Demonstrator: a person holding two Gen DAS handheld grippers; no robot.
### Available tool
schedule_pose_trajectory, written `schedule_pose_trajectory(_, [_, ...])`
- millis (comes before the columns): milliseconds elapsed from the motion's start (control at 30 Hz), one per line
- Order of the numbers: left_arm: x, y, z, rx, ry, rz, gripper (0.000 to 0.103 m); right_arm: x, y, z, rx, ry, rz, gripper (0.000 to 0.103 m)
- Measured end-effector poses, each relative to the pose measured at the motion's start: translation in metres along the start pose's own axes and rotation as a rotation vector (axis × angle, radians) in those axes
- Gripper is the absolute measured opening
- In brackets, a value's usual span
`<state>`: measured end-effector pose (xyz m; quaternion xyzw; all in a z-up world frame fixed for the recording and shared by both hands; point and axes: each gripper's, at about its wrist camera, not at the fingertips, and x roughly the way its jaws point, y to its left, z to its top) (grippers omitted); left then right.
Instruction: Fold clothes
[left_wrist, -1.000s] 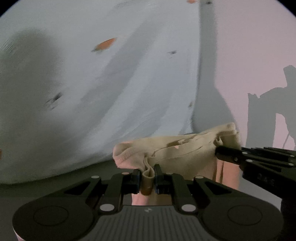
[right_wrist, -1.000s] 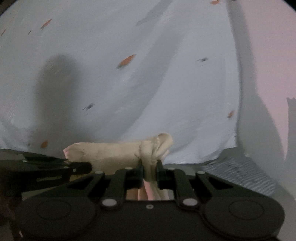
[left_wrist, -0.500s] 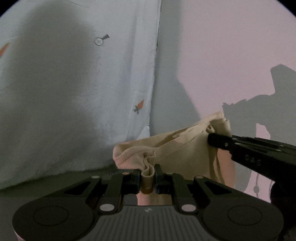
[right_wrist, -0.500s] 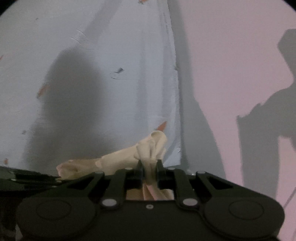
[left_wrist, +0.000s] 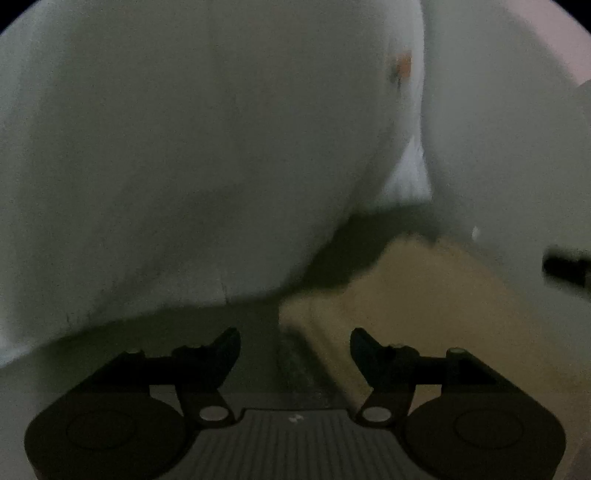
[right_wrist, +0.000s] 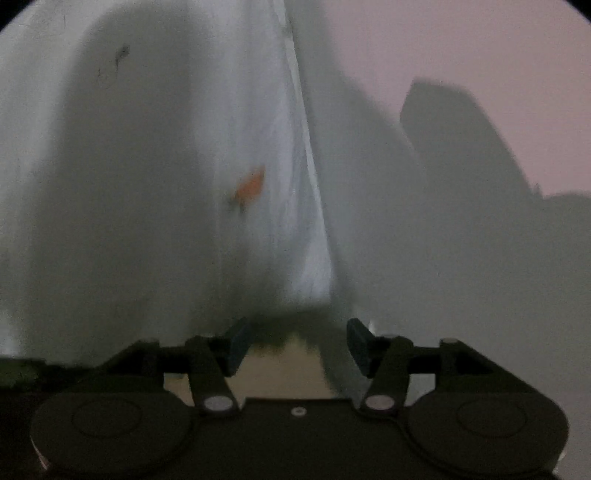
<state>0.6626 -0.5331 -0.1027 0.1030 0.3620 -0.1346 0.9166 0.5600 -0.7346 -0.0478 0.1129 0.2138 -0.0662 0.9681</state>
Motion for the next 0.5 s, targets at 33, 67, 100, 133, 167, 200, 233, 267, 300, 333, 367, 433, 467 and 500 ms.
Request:
schedule_pose_trajectory(33, [0.011, 0.004, -0.007, -0.027, 0.037, 0.002, 0.067, 0.001, 0.001, -0.008, 0.002, 0.029, 0.004, 0.062])
schedule_pose_trajectory(67, [0.017, 0.008, -0.013, -0.058, 0.074, -0.001, 0.067, 0.002, 0.003, -0.016, 0.003, 0.059, 0.007, 0.064])
schedule_pose_trajectory(100, [0.020, 0.015, -0.020, -0.080, 0.113, -0.014, 0.068, 0.003, 0.004, -0.023, 0.005, 0.088, 0.011, 0.065])
schedule_pose_trajectory(133, [0.023, 0.022, -0.025, -0.100, 0.149, -0.027, 0.068, 0.004, 0.005, -0.031, 0.007, 0.118, 0.015, 0.066])
schedule_pose_trajectory(167, [0.018, 0.025, -0.028, -0.098, 0.154, -0.053, 0.068, 0.005, 0.007, -0.039, 0.009, 0.147, 0.019, 0.069])
schedule_pose_trajectory(200, [0.009, 0.028, -0.028, -0.092, 0.130, -0.077, 0.069, 0.005, 0.008, -0.047, 0.010, 0.177, 0.022, 0.074])
schedule_pose_trajectory(233, [-0.005, 0.030, -0.030, -0.084, 0.106, -0.098, 0.075, 0.007, 0.011, -0.045, -0.003, 0.193, 0.011, 0.075])
schedule_pose_trajectory(267, [-0.019, 0.032, -0.031, -0.075, 0.081, -0.120, 0.078, 0.005, 0.013, -0.041, -0.023, 0.193, 0.005, 0.076])
schedule_pose_trajectory(300, [-0.035, 0.035, -0.032, -0.068, 0.056, -0.148, 0.081, 0.001, 0.015, -0.039, -0.044, 0.190, 0.003, 0.077])
schedule_pose_trajectory(333, [-0.046, 0.039, -0.030, -0.065, 0.033, -0.172, 0.082, -0.002, 0.017, -0.037, -0.065, 0.186, 0.001, 0.078])
schedule_pose_trajectory(367, [-0.067, 0.043, -0.032, -0.068, 0.004, -0.194, 0.083, -0.009, 0.022, -0.031, -0.079, 0.173, 0.009, 0.082])
schedule_pose_trajectory(433, [-0.107, 0.051, -0.036, -0.091, -0.035, -0.196, 0.087, -0.031, 0.030, -0.025, -0.092, 0.142, 0.046, 0.088])
schedule_pose_trajectory(467, [-0.127, 0.058, -0.039, -0.105, -0.056, -0.190, 0.087, -0.043, 0.037, -0.023, -0.099, 0.133, 0.077, 0.097])
schedule_pose_trajectory(500, [-0.147, 0.064, -0.043, -0.118, -0.076, -0.183, 0.088, -0.056, 0.046, -0.021, -0.108, 0.125, 0.113, 0.103])
